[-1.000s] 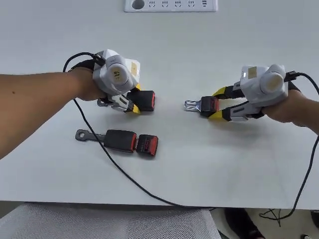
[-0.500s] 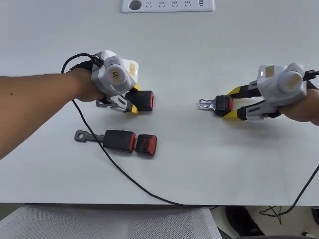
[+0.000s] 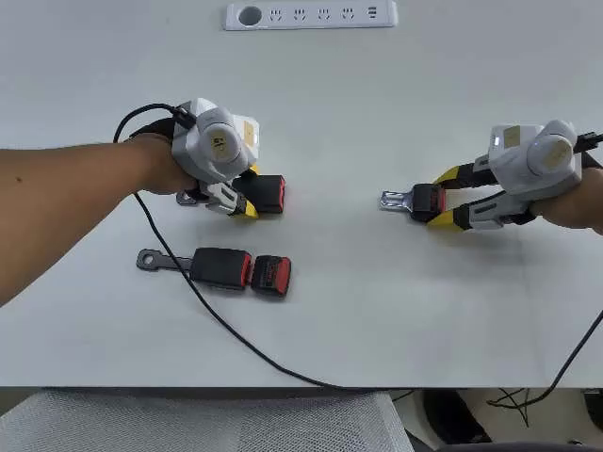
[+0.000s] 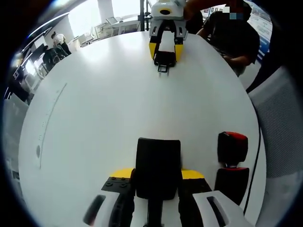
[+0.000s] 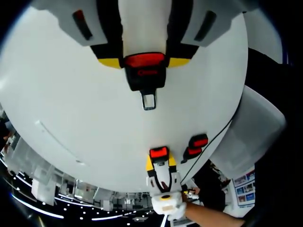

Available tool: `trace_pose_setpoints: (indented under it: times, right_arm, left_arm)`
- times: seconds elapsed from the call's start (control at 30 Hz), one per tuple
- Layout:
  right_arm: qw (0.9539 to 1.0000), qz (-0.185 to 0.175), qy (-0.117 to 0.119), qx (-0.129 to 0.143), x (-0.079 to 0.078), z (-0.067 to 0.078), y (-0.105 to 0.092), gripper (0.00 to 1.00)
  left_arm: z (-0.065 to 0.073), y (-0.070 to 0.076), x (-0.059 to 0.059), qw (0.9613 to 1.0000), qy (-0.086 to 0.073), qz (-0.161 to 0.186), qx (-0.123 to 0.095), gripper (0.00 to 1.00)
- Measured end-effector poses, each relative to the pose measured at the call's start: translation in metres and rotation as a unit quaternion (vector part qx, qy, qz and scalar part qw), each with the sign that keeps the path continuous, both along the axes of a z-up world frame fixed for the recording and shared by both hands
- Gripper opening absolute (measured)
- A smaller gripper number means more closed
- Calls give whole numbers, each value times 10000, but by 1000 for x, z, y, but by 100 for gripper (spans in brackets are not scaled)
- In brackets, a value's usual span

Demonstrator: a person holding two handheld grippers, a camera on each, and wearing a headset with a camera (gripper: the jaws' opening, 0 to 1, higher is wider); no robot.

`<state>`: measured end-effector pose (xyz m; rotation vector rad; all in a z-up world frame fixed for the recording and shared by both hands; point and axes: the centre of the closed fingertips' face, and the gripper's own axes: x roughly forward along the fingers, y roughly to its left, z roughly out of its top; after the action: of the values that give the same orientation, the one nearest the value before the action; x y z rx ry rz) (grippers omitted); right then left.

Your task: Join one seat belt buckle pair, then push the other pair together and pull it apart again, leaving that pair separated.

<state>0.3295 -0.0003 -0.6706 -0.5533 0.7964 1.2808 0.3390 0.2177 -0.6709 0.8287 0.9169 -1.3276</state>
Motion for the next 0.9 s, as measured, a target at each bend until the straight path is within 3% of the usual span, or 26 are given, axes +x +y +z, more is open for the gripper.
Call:
trace_pose_setpoints:
  times: [0.07,0.1,0.17,0.23,0.27,0.33,0.37,0.43,0.5,0.57,0.63,0.67,0.7,0.73,0.8,0.9]
  right_arm:
    - [10000,-47,-15,-31,0,0,1,35]
    - [9999,-107,-40,-52,1,0,1,36]
    - [9999,-120,68,-38,-3,1,4,46]
    - [9997,-221,-45,83,-1,5,7,58]
    - [9993,-322,-82,153,2,8,8,61]
    - [9974,-636,-153,285,8,14,8,66]
    - [9960,-790,-258,339,12,17,8,69]
    - [9925,-1047,-407,476,18,24,8,76]
    - [9861,-1456,-430,674,21,29,8,80]
    - [9781,-1795,-715,768,24,35,5,80]
    - [9715,-2055,-820,846,23,39,4,82]
    - [9671,-2201,-898,906,21,42,5,83]
    - [9644,-2279,-984,911,20,45,5,83]
    - [9592,-2401,-1129,974,19,49,5,84]
    - [9550,-2527,-1143,1053,12,53,8,86]
    - [9491,-2649,-1314,1087,6,60,10,91]
  left_arm:
    - [0,0,0,10000,28,22,-3,38]
    - [0,1,-5,9998,102,-168,50,42]
    - [-1,2,-13,9994,208,-159,212,54]
    - [0,5,-11,9990,154,238,335,69]
    - [3,3,-9,9988,144,413,205,72]
    - [15,-7,-4,9966,128,746,-331,77]
    - [23,-9,-1,9935,115,983,-565,79]
    - [30,-7,4,9894,-12,1283,-685,86]
    - [38,-6,8,9848,-153,1510,-844,93]
    - [51,-3,11,9770,-333,1824,-1050,96]
    - [60,-1,12,9694,-416,2057,-1274,96]
    - [64,3,9,9640,-414,2250,-1356,96]
    - [67,6,9,9616,-472,2333,-1369,97]
    - [72,11,7,9562,-560,2486,-1441,97]
    - [78,16,2,9462,-601,2734,-1623,99]
    - [85,23,-12,9385,-555,2920,-1759,100]
